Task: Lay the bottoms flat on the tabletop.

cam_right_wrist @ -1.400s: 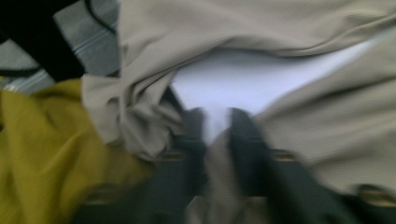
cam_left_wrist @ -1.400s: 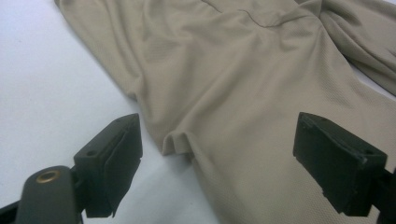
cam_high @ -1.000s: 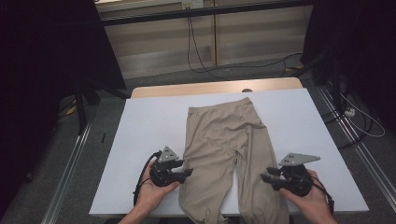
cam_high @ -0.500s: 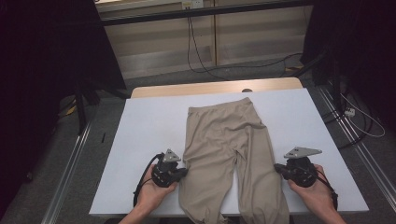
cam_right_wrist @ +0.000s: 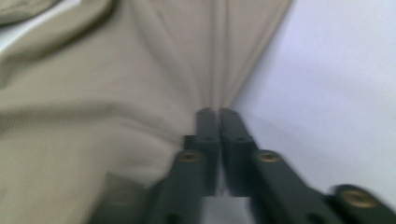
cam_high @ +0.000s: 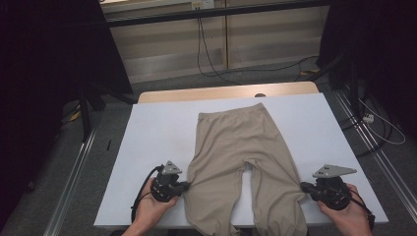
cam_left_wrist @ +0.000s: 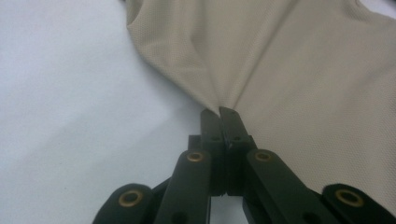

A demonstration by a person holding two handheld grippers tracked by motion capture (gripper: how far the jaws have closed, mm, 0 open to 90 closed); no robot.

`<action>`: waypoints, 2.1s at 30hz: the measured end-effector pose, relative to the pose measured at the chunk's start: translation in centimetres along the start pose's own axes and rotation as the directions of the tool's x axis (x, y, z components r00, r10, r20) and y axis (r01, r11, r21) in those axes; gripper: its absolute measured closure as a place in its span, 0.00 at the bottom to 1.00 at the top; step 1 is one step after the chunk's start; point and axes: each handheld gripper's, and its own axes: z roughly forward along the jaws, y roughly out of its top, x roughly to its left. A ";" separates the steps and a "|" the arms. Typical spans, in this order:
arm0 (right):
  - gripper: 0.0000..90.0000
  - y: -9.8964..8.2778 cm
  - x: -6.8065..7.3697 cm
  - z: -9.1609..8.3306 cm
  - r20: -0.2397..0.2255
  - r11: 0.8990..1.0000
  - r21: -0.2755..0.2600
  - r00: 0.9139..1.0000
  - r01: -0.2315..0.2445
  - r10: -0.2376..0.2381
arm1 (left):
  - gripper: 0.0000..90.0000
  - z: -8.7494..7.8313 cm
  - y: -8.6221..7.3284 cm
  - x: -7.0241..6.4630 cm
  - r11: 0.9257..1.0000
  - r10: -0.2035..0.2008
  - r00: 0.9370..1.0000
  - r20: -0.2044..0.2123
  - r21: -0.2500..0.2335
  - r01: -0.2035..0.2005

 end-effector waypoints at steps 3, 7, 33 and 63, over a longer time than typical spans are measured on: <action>0.78 1.0 0.7 0.0 -0.019 0.999 -0.053 1.000 0.010 -0.011 | 0.96 0.0 0.2 -0.1 1.000 -0.008 1.000 0.005 -0.017 0.009; 0.76 3.0 3.1 1.2 -0.136 0.997 -0.070 0.990 0.035 -0.044 | 0.72 -0.5 0.6 -1.2 0.998 0.008 1.000 -0.007 -0.066 -0.009; 0.99 2.5 12.0 3.5 -0.344 0.964 -0.033 0.903 0.263 -0.258 | 0.55 -0.7 0.4 -5.8 0.981 0.155 0.985 0.070 -0.127 -0.145; 0.78 2.1 12.0 2.3 -0.415 0.973 -0.052 0.881 0.226 -0.227 | 0.78 0.6 -0.2 -10.0 0.959 0.281 0.920 0.275 -0.110 -0.260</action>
